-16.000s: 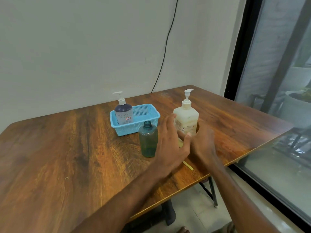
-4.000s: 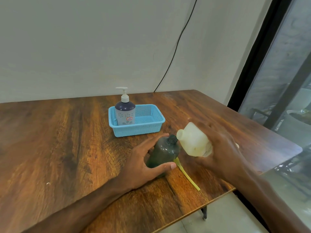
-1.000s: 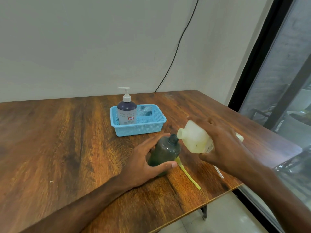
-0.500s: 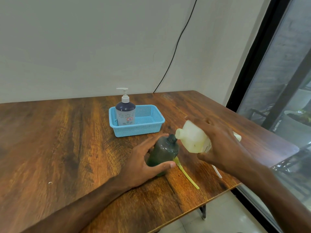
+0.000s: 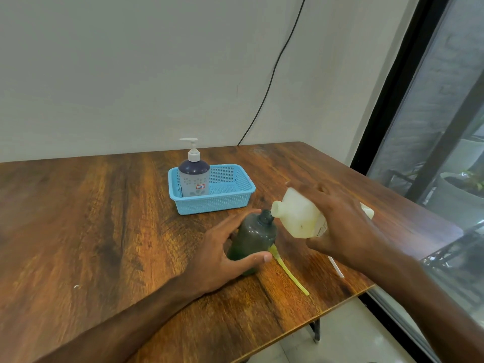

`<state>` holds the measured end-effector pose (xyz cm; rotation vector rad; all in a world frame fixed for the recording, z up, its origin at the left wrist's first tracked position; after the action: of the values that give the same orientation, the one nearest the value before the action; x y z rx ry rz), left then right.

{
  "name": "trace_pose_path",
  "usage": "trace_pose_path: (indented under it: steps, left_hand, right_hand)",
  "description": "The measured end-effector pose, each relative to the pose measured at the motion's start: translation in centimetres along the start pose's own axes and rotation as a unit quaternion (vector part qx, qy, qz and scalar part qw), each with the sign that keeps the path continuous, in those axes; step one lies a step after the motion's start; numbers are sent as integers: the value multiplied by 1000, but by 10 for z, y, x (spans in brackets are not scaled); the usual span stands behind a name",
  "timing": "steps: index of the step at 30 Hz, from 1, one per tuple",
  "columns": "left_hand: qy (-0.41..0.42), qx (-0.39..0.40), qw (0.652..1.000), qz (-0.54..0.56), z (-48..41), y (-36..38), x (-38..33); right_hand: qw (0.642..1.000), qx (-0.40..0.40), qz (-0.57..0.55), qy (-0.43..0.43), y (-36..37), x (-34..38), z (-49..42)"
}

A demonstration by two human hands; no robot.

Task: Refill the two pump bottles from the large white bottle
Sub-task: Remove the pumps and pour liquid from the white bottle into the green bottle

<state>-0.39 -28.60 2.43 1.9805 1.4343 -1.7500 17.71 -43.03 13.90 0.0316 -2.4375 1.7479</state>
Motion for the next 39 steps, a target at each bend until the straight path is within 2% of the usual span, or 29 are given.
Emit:
trace_pose_path:
  steps: [39]
  left_hand:
    - [-1, 4, 1000, 11, 0, -1, 1]
  right_hand:
    - [1000, 11, 5, -3, -3, 3, -1]
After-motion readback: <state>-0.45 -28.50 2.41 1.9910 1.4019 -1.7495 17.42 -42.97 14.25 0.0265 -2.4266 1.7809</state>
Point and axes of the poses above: each hand's wrist, its own z-axis away from the middle knuckle, its own y-axis out of the palm, x = y × z, the point moved 2 cm from there along -z, towards the middle knuckle, and after that the axes turned 11 degrees about -y, right-handed, at the moved point
